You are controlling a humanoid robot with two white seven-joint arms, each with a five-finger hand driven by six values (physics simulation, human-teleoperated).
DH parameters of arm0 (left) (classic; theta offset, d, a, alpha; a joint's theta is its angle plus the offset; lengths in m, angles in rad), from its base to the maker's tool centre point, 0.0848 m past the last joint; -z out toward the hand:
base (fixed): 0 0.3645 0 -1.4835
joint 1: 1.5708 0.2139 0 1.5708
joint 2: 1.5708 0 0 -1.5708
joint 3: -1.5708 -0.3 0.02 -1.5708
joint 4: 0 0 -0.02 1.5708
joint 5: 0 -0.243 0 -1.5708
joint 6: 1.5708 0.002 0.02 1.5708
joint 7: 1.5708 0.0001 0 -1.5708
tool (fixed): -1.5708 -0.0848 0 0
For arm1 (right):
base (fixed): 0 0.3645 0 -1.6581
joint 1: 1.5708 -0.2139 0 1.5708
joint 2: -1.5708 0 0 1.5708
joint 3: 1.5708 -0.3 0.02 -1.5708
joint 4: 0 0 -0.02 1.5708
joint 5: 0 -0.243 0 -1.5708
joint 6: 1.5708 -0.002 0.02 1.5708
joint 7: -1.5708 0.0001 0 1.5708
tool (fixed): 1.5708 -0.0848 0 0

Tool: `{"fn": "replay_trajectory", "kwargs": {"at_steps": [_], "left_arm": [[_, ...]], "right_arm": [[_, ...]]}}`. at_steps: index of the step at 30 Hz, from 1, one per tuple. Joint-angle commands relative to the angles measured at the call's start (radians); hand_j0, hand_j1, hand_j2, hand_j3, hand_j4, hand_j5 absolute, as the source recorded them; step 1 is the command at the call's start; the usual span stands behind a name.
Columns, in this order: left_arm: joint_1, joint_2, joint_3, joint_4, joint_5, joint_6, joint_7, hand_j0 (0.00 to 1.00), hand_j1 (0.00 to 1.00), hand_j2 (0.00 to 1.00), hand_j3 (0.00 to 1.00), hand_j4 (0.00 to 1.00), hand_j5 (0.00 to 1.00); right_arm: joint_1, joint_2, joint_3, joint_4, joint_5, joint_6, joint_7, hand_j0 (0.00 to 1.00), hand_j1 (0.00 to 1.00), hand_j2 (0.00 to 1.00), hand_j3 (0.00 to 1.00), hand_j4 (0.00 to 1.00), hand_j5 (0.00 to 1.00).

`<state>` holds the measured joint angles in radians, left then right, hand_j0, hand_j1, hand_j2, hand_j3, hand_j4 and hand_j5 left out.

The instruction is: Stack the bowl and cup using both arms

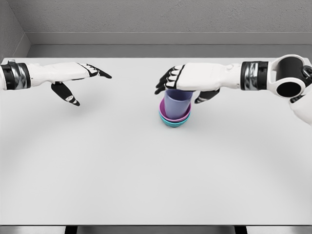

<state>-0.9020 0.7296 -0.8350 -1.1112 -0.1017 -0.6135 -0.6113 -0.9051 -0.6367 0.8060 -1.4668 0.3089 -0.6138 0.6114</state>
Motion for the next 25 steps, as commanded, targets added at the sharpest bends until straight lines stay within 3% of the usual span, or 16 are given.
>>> {"fn": "replay_trajectory", "kwargs": {"at_steps": [1, 3, 7, 15, 18, 25], "left_arm": [[0.000, 0.001, 0.000, 0.001, 0.007, 0.003, 0.000, 1.00, 1.00, 1.00, 1.00, 1.00, 1.00], [0.000, 0.001, 0.000, 0.001, 0.007, 0.003, 0.000, 1.00, 1.00, 1.00, 1.00, 1.00, 1.00], [0.000, 0.001, 0.000, 0.001, 0.007, 0.003, 0.000, 1.00, 1.00, 1.00, 1.00, 1.00, 1.00], [0.000, 0.001, 0.002, -0.001, 0.007, 0.003, 0.000, 1.00, 1.00, 1.00, 1.00, 1.00, 1.00], [0.000, 0.002, 0.002, 0.004, 0.008, 0.003, 0.000, 1.00, 1.00, 1.00, 1.00, 1.00, 1.00], [0.005, -0.001, 0.002, 0.011, 0.008, 0.003, 0.000, 1.00, 1.00, 1.00, 1.00, 1.00, 1.00]], "right_arm": [[0.000, -0.005, -0.027, 0.016, -0.007, 0.003, -0.001, 1.00, 1.00, 1.00, 1.00, 1.00, 1.00], [0.009, -0.026, -0.100, 0.037, -0.010, 0.003, -0.001, 1.00, 1.00, 1.00, 1.00, 1.00, 1.00], [0.040, -0.071, -0.162, 0.060, -0.062, 0.003, -0.001, 1.00, 1.00, 1.00, 1.00, 1.00, 1.00], [0.071, -0.101, -0.186, 0.094, -0.063, 0.003, -0.001, 1.00, 1.00, 1.00, 1.00, 1.00, 1.00], [0.071, -0.101, -0.188, 0.201, -0.063, 0.003, -0.001, 1.00, 1.00, 1.00, 1.00, 1.00, 1.00], [0.074, -0.101, -0.189, 0.203, -0.067, 0.003, -0.001, 1.00, 1.00, 1.00, 1.00, 1.00, 1.00]]}}
